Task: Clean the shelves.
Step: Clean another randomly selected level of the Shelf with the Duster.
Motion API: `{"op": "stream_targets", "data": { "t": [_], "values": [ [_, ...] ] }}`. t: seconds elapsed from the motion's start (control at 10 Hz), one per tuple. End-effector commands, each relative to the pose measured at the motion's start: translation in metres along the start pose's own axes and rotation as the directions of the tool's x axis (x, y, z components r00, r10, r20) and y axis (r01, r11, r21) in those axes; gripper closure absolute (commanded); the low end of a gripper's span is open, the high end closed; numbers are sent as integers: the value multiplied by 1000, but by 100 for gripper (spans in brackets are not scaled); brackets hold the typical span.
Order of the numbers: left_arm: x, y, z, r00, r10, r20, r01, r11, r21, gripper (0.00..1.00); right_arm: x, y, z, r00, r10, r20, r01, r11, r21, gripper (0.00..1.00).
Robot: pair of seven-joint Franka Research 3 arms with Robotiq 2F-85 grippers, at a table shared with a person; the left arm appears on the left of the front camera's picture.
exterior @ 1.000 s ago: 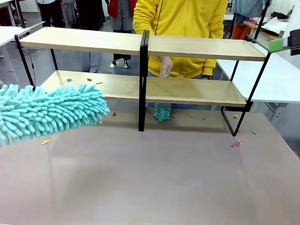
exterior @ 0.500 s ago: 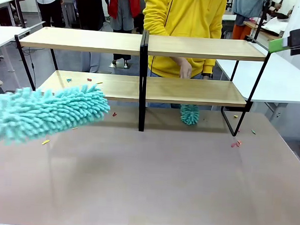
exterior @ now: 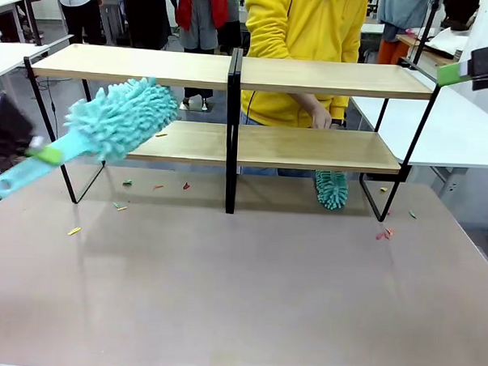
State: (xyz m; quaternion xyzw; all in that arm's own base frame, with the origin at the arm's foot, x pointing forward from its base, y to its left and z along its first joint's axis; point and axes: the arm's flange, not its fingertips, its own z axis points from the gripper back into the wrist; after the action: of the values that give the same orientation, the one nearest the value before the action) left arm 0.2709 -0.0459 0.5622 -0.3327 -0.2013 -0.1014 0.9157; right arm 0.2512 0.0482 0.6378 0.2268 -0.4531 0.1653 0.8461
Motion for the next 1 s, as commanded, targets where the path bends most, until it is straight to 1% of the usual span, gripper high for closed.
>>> {"op": "stream_targets", "data": {
  "t": [0.0, 0.1, 0.5, 0.6, 0.7, 0.8, 0.9],
  "values": [
    [-8, -4, -71, 997, 80, -6, -79, 994, 76, 88, 0, 0, 0, 1000, -3, -2, 3, 1000, 7, 0],
    [0, 0, 0, 1000, 0, 0, 0, 1000, 0, 88, 0, 0, 0, 1000, -3, -2, 3, 1000, 7, 0],
    [0, 0, 0, 1000, 0, 0, 0, 1000, 0, 88, 0, 0, 0, 1000, -3, -2, 3, 1000, 7, 0],
    [4, 0, -8, 1000, 12, 1, -12, 1000, 17, 88, 0, 0, 0, 1000, -3, -2, 3, 1000, 7, 0],
    [12, -2, -36, 1000, 13, 15, -14, 995, 95, 88, 0, 0, 0, 1000, -3, -2, 3, 1000, 7, 0],
    [16, -5, -52, 1000, 8, 12, -9, 993, 119, 88, 0, 0, 0, 1000, -3, -2, 3, 1000, 7, 0],
    [21, -6, -66, 1000, 11, 16, -14, 986, 168, 88, 0, 0, 0, 1000, -3, -2, 3, 1000, 7, 0]
  ]
}}
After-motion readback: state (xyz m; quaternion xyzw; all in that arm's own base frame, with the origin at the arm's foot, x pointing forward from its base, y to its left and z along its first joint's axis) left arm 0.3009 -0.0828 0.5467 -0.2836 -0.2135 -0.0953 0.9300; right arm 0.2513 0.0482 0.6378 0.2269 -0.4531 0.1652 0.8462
